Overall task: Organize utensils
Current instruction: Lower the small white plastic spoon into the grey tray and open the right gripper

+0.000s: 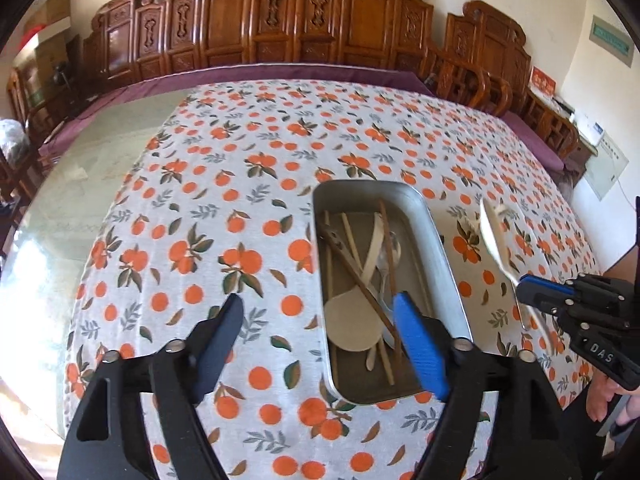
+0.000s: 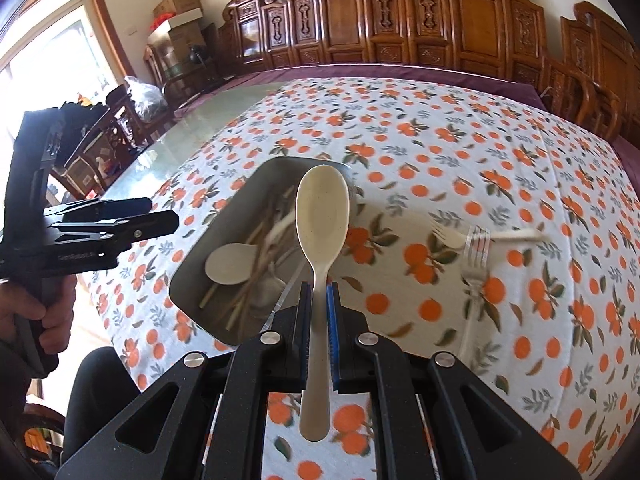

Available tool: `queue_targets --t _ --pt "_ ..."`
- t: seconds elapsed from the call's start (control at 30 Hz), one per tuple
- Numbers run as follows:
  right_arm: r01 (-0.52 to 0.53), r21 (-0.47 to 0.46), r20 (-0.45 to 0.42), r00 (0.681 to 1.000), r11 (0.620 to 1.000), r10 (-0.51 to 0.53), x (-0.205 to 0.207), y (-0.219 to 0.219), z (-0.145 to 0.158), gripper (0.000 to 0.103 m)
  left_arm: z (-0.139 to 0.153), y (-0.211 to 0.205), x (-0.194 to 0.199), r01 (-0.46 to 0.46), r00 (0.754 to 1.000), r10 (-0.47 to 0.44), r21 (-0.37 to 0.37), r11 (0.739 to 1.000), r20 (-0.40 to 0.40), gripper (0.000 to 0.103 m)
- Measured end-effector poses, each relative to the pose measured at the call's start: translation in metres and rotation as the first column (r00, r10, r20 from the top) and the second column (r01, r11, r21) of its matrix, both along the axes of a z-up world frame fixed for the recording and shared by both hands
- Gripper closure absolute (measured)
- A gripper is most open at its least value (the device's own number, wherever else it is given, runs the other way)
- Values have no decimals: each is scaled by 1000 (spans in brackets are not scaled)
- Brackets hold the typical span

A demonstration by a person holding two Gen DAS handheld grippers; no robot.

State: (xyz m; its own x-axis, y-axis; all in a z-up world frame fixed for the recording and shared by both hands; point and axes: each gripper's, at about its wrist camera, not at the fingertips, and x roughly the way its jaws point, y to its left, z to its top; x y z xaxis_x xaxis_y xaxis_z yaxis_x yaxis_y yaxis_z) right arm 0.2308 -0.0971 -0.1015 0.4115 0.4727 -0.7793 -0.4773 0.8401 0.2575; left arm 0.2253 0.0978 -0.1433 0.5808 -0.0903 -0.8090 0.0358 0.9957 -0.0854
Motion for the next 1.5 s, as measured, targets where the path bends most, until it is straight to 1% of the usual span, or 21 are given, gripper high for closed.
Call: queue_targets --t 0.03,0.4,0.63,0.83,1.0,1.2,1.33,1.37,1.5 --pt "-3 1 -2 1000 1000 3 1 3 0 94 0 3 -1 -7 1000 7 2 1000 0 21" --pt "-28 32 -31 999 999 29 19 47 0 94 3 33 -12 -50 999 50 11 999 15 21" --pt "-28 60 -67 997 998 32 33 69 -5 94 3 43 -16 -63 998 63 15 998 17 21" --pt "-13 66 -101 995 998 19 50 87 -13 94 3 46 -17 -69 998 69 13 998 17 21" --pt "25 65 -154 988 998 -15 64 91 -31 94 3 47 -18 -66 998 66 15 998 18 21" --pt "49 34 -166 985 998 -42 75 92 -43 94 3 46 -19 -64 998 63 18 998 18 21" --pt "40 36 -158 987 999 -34 73 90 -44 93 3 43 -19 -60 998 60 20 998 18 21" --pt "37 40 -155 987 998 -31 72 89 -43 92 3 42 -19 -59 998 59 21 998 19 21" --pt "17 53 -130 991 998 -10 67 87 -36 91 5 37 -19 -56 998 55 21 998 21 21"
